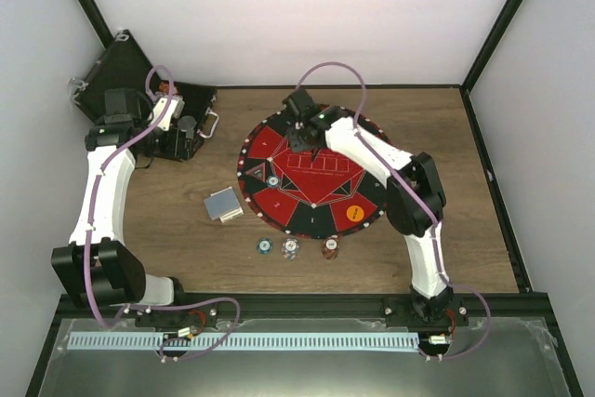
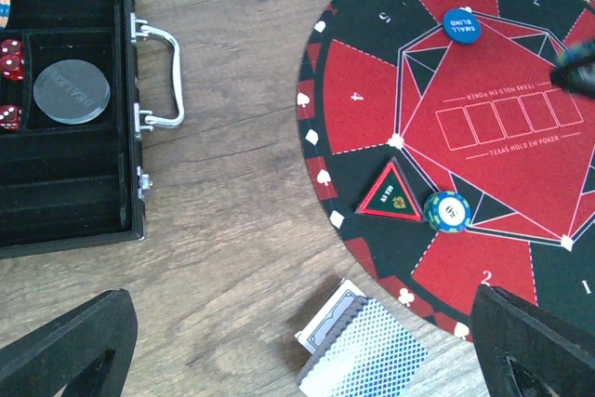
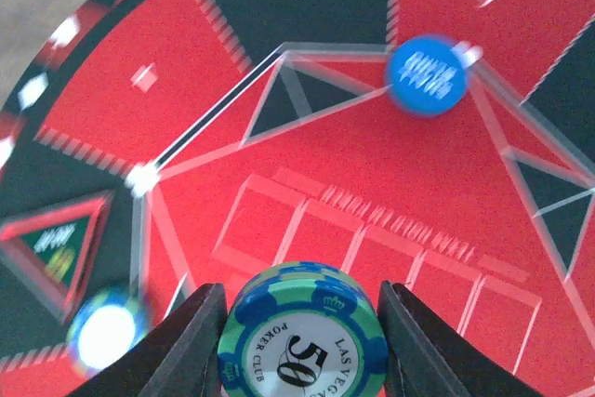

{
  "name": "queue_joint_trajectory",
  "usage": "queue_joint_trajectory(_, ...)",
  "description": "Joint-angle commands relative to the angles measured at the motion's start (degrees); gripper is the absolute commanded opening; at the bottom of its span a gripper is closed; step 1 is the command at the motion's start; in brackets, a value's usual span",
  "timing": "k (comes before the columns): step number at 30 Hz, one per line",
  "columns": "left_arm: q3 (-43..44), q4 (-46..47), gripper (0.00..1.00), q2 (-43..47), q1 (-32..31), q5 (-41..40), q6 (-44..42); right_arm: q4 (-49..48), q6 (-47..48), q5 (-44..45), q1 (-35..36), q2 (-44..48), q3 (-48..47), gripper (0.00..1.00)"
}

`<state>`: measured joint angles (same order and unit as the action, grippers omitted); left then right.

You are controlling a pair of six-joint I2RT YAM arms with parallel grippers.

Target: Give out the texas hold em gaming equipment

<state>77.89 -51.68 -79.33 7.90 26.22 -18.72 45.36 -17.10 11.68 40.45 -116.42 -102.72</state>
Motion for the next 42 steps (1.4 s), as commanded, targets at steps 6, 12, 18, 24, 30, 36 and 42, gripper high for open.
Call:
queue_joint_trajectory(6, 1.0, -0.5, 1.0, 0.4, 0.4, 1.3, -0.7, -0.9, 1.3, -0.1, -10.1, -17.1, -14.4, 0.28)
queue_joint_trajectory(12, 0.9, -0.4, 1.0, -0.2, 0.4, 1.2, -1.0, -2.0, 2.0, -0.5, -13.4, -22.3, -17.1, 0.27)
queue_joint_trajectory(18, 1.5, -0.2, 1.0, -1.2, 0.4, 1.5, -0.6, -2.3, 2.4, -1.5, -15.5, -25.8, -20.3, 0.28)
queue_joint_trajectory(24, 1.7, -0.1, 1.0, -1.8, 0.4, 1.1, -0.7, -2.1, 2.7, -2.4, -16.5, -29.4, -23.9, 0.28)
queue_joint_trajectory(30, 1.9, -0.2, 1.0, -2.1, 0.3, 0.9, -0.7, -0.8, 2.4, -2.0, -16.4, -30.5, -26.1, 0.36)
queue_joint_trajectory(36, 2.1, -0.3, 1.0, -2.0, 0.4, 1.3, -0.5, 0.0, 2.2, -1.9, -16.5, -28.4, -26.1, 0.58)
queue_joint_trajectory(42, 2.6, -1.0, 1.0, -1.5, 0.4, 1.2, -0.8, 1.5, 1.6, -0.1, -15.5, -20.7, -24.2, 0.83)
